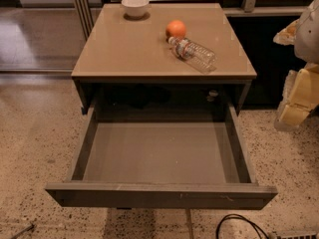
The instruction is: Close top drawer
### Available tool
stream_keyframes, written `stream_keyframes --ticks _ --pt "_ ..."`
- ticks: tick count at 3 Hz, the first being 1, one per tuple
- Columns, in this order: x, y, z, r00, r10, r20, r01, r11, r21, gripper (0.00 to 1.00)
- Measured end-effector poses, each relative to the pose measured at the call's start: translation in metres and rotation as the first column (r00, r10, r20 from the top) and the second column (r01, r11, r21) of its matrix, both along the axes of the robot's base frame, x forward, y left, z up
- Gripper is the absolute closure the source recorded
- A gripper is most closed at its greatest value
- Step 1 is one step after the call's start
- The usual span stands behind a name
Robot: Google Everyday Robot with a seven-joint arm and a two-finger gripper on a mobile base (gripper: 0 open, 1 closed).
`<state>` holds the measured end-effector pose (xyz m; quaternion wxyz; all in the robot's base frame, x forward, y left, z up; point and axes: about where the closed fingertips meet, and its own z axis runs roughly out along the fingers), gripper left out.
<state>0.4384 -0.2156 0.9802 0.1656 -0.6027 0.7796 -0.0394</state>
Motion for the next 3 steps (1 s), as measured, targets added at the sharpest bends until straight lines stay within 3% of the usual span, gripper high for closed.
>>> stream_keyframes --ticks 1,2,3 --pt "0.000 0.000 0.001 0.9998 0.000 0.021 0.000 1.000 -0.011 0.00" --pt "-0.008 -0.008 -0.020 0.9998 0.009 0.018 -0.009 1.000 0.007 0.00" --pt "-0.021 -0.014 -0.056 0.9991 0.024 -0.035 -0.023 1.000 0.008 0.07"
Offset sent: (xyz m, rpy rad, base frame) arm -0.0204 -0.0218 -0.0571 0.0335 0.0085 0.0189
